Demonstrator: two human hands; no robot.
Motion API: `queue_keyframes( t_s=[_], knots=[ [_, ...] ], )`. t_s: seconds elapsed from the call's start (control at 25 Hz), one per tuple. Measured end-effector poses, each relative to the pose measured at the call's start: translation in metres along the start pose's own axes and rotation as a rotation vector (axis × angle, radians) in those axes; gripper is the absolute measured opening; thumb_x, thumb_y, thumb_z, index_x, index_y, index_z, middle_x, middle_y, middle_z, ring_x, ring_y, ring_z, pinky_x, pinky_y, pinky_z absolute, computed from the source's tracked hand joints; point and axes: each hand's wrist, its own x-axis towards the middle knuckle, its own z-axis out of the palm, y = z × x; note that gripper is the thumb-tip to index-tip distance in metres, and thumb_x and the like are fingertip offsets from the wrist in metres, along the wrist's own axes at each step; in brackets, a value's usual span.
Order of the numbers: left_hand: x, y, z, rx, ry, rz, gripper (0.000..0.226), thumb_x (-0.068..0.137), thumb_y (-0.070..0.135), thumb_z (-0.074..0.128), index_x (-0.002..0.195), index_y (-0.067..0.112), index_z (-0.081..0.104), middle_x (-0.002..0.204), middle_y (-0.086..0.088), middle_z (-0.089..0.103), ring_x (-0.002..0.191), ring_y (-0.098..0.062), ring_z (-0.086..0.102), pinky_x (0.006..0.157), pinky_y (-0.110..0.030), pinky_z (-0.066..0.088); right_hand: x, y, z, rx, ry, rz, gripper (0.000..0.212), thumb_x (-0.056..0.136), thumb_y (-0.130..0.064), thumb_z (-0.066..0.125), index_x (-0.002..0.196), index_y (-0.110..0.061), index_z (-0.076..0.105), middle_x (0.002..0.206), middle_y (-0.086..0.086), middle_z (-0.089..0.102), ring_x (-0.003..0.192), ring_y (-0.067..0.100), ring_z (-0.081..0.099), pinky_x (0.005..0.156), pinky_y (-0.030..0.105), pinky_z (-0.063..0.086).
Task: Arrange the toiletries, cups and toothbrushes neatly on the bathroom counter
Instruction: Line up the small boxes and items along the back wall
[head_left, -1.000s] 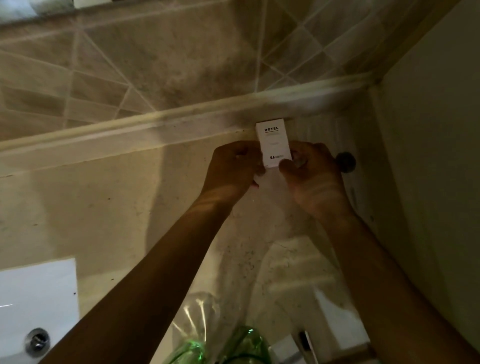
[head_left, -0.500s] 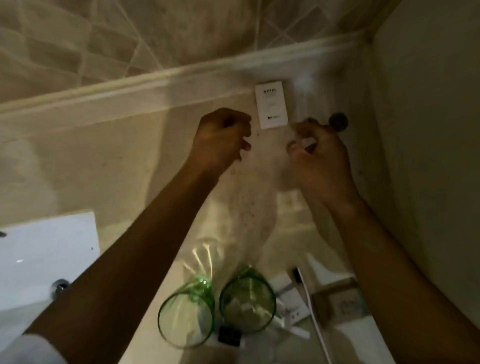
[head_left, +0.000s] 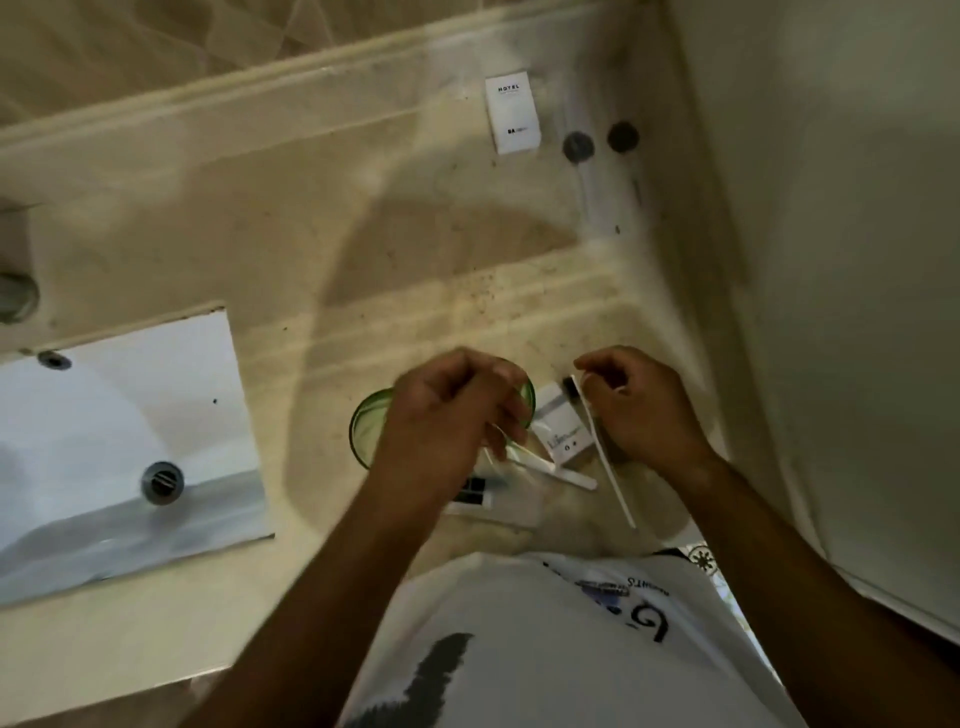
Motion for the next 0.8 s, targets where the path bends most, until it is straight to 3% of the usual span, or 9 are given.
queue_keyframes(
  t_s=[0.04,0.16,0.28,0.36,0.48,0.6,0.8],
  knots=[
    [-0.014,-0.013,0.006,-0.012,-0.018,-0.032,0.02,0.095,0.003,0.056,0.084,0.005,0.073,0.073,-0.015,0.073,0.061,-0.028,0.066,0.055,-0.035,0.053,-0.009,0.005,0.002,-0.018,-0.003,-0.002,0.019,0.091,-0.025,0.061,0.108,-0.027,0.07,0.105,-0.011,0.068,0.091,0.004,0.064,0.077,0.021,0.053],
    [-0.03,-0.059,0.024,-0.03,-0.066,-0.147,0.02,0.096,-0.001,0.053,0.091,-0.001,0.072,0.083,-0.015,0.073,0.073,-0.024,0.07,0.065,-0.032,0.059,-0.026,0.02,0.01,-0.066,-0.024,-0.014,0.026,0.092,-0.02,0.061,0.117,-0.02,0.068,0.112,-0.004,0.064,0.092,0.009,0.062,0.071,0.007,0.045],
    [-0.022,-0.098,0.034,-0.003,-0.05,-0.246,0.027,0.095,-0.002,0.054,0.088,0.018,0.072,0.098,-0.01,0.073,0.09,-0.02,0.069,0.085,-0.037,0.059,-0.034,0.029,0.019,-0.061,-0.04,-0.024,0.033,0.091,-0.017,0.059,0.124,-0.017,0.065,0.12,0.004,0.063,0.1,0.015,0.063,0.084,0.024,0.054],
    [-0.016,-0.11,0.037,-0.003,-0.023,-0.273,0.032,0.094,0.0,0.055,0.091,0.029,0.068,0.099,-0.001,0.072,0.09,-0.014,0.066,0.093,-0.043,0.055,-0.037,0.032,0.021,-0.055,-0.047,-0.041,0.037,0.091,-0.019,0.055,0.126,-0.018,0.065,0.12,0.006,0.064,0.103,0.017,0.064,0.085,0.031,0.057],
    [-0.011,-0.116,0.039,-0.057,-0.041,-0.275,0.036,0.093,0.001,0.056,0.109,0.032,0.062,0.103,0.003,0.067,0.096,-0.012,0.064,0.094,-0.043,0.054,-0.045,0.035,0.024,-0.012,-0.049,-0.053,0.038,0.092,-0.02,0.053,0.128,-0.018,0.063,0.118,0.005,0.064,0.103,0.017,0.064,0.088,0.036,0.056],
    [-0.005,-0.12,0.042,-0.135,-0.055,-0.282,0.048,0.092,0.002,0.058,0.136,0.021,0.054,0.119,-0.002,0.066,0.103,-0.014,0.065,0.092,-0.043,0.055,-0.051,0.037,0.028,0.015,-0.039,-0.072,0.036,0.092,-0.015,0.052,0.125,-0.016,0.065,0.116,0.005,0.066,0.102,0.016,0.063,0.088,0.037,0.055],
    [-0.007,-0.118,0.05,-0.179,-0.059,-0.298,0.04,0.092,0.001,0.059,0.129,0.016,0.058,0.099,0.003,0.072,0.09,-0.012,0.068,0.096,-0.048,0.053,-0.055,0.037,0.023,0.144,-0.051,-0.006,0.038,0.092,-0.01,0.051,0.128,-0.018,0.062,0.121,0.002,0.065,0.102,0.013,0.064,0.085,0.031,0.058]
  ],
)
